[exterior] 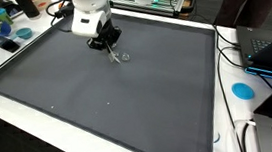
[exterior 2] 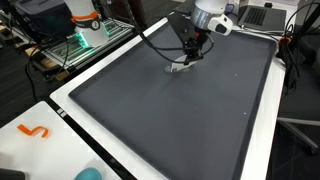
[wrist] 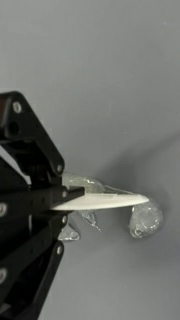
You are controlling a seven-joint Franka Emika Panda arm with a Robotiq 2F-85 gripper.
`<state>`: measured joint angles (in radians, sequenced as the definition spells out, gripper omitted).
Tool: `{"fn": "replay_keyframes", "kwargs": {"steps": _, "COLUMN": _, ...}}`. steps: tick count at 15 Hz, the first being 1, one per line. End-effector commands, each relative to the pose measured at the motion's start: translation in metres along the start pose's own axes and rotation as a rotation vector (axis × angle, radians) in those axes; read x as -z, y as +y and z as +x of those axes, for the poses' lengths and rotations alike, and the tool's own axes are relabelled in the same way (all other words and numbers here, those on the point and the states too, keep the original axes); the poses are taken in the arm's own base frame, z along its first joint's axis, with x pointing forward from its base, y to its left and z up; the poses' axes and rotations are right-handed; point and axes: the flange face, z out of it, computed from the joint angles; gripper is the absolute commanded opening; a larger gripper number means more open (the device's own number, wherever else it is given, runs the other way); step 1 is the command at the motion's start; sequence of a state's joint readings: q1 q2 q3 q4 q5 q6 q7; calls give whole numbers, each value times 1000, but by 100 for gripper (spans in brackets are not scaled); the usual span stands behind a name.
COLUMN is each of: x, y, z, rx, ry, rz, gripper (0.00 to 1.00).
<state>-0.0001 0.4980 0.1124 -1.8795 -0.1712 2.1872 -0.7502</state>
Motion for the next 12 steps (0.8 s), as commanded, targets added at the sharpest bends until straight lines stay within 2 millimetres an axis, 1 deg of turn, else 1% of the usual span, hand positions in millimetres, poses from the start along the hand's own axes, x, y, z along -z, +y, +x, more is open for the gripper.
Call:
{"fn": "replay_keyframes", "kwargs": {"steps": 1, "x": -65, "y": -4, "z": -27, "rx": -29, "ry": -74, "rz": 32, "gripper": 1}}
{"fn": "replay_keyframes", "kwargs": {"steps": 7, "x": -68, "y": -2, "z": -33, "rx": -54, "ry": -71, "rz": 34, "gripper": 1}}
{"fn": "replay_keyframes", "kwargs": {"steps": 12, "x": -69, "y": 0, "z": -39, "rx": -95, "ry": -63, "rz": -25, "gripper": 1}}
